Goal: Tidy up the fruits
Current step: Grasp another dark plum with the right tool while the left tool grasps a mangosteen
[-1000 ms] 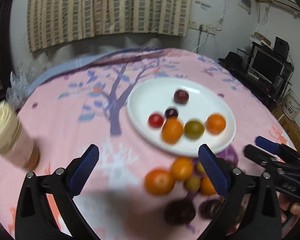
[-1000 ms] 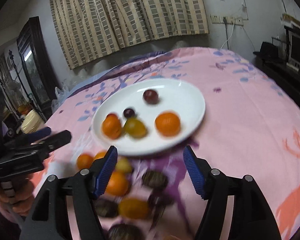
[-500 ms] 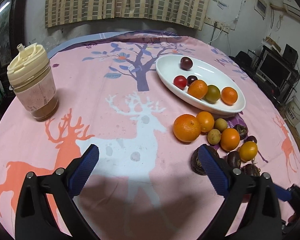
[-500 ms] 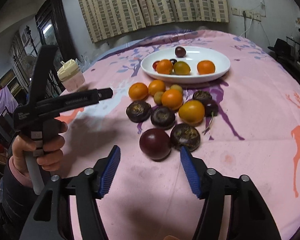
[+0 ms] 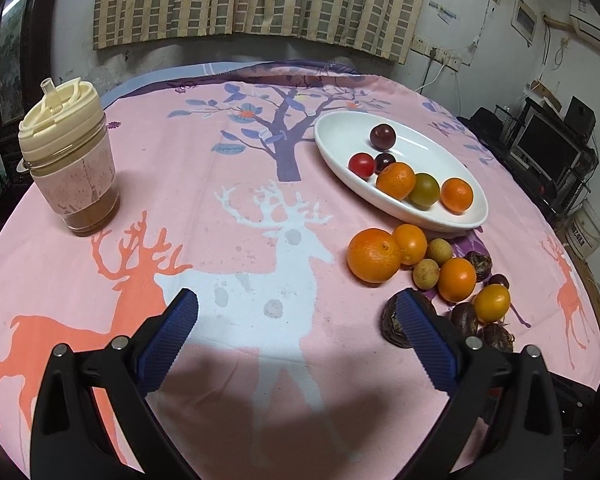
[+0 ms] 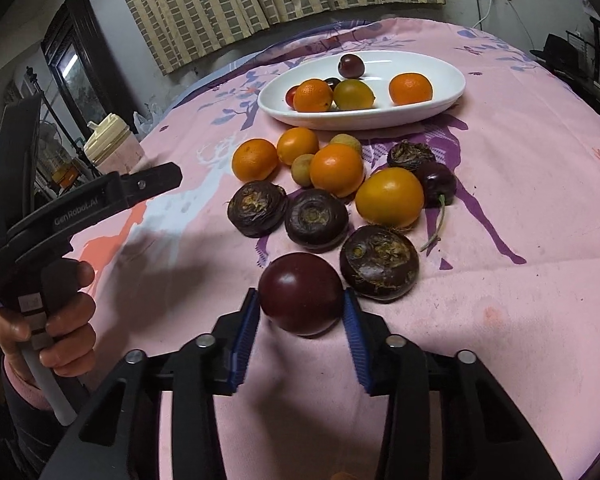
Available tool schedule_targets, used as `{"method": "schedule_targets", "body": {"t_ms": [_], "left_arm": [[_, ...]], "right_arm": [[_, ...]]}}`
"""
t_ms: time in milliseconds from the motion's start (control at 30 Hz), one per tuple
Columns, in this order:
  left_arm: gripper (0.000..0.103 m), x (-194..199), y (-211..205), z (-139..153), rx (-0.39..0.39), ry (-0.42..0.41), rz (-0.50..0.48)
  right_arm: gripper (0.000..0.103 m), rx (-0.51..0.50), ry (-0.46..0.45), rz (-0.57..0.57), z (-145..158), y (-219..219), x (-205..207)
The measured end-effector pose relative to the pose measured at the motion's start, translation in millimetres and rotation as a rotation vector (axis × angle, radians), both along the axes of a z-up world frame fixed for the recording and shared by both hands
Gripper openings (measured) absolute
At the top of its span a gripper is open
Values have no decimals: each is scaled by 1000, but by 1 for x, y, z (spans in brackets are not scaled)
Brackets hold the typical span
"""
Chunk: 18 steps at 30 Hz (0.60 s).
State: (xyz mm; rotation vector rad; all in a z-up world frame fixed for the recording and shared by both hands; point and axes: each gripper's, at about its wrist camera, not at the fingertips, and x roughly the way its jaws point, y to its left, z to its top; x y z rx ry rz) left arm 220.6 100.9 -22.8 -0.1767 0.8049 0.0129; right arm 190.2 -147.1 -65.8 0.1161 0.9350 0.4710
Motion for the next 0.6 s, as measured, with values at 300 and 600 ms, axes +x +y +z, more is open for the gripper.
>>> {"method": "schedule_targets", "body": {"t_ms": [300,600], "left_arm": [[98,1,-18,-5,51,18,-64],[76,-1,-55,-13,133,30,-243]], "right_arm": [[40,-50,-32,3,2,6,-6],[39,-87,-38,56,2,7,-21]]}}
